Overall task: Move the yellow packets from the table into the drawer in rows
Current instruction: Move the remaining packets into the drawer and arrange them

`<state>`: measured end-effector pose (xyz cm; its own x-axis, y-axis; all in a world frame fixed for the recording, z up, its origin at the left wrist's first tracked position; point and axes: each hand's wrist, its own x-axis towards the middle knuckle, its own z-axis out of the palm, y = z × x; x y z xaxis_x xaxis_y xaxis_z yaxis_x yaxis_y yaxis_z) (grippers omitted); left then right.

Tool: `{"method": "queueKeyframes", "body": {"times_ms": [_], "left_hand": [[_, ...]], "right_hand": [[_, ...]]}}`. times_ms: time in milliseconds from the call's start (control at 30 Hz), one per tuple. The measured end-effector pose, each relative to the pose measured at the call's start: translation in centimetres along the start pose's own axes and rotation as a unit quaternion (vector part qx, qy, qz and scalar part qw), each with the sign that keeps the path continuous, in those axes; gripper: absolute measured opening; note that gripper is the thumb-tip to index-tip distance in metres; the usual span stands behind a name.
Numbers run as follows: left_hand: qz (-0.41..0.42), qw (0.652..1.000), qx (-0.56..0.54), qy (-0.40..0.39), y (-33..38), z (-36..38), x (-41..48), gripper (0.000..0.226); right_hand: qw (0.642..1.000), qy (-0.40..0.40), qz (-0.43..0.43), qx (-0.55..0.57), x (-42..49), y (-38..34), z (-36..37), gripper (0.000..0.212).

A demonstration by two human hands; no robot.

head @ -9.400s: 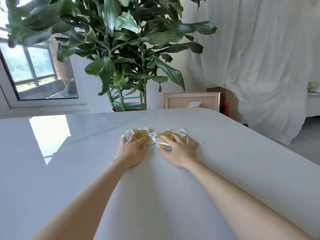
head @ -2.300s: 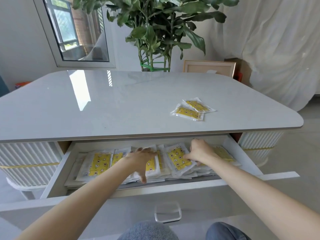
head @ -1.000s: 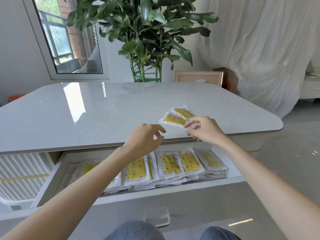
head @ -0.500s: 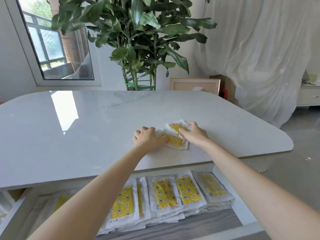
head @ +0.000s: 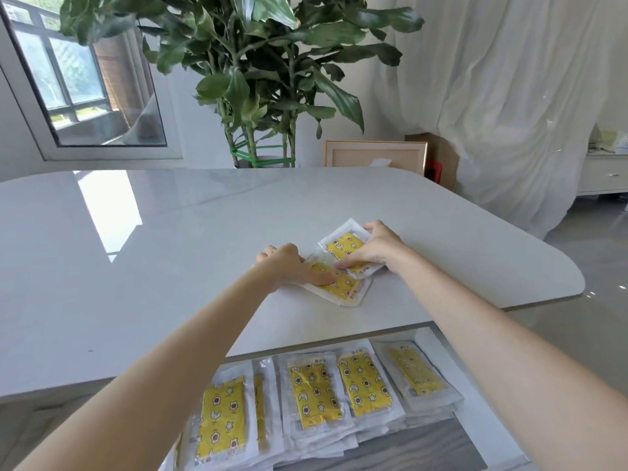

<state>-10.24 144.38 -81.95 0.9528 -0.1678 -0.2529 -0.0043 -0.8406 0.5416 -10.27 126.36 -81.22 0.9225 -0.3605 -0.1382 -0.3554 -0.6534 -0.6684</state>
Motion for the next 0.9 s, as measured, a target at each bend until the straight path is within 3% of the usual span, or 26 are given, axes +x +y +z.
{"method": "queueKeyframes", "body": {"times_ms": [100,233,433,633,733,900], "left_hand": [[0.01,0.999,-0.045,-0.013,0.1,0.1,-0.4,0.084],[0.025,0.988,-0.152,-0.005,-0.3,-0.2,-1.4,0.05],[0.026,0.953,-0.3,-0.013,-1.5,-0.7,-3.7,0.056],[0.075,0.927,-0.367,-0.027,-2.2,-1.1,-7.9,0.039],[0.08,0.917,-0.389,-0.032,-2.8,-1.1,-9.9,0.041],[0.071,0.91,-0.404,-0.066,-3.9,-0.1,-13.1,0.039]], "right_hand": [[0.999,0.012,0.005,0.035,-0.2,0.4,0.2,0.094],[0.993,0.034,0.009,0.113,-1.1,1.1,0.0,0.072],[0.976,0.04,-0.012,0.214,-4.0,1.7,-1.2,0.042],[0.959,-0.035,-0.044,0.279,-10.1,2.9,-3.2,0.027],[0.952,-0.072,-0.04,0.294,-12.8,4.3,-3.8,0.026],[0.94,-0.159,-0.015,0.301,-16.3,6.8,-4.6,0.006]]}}
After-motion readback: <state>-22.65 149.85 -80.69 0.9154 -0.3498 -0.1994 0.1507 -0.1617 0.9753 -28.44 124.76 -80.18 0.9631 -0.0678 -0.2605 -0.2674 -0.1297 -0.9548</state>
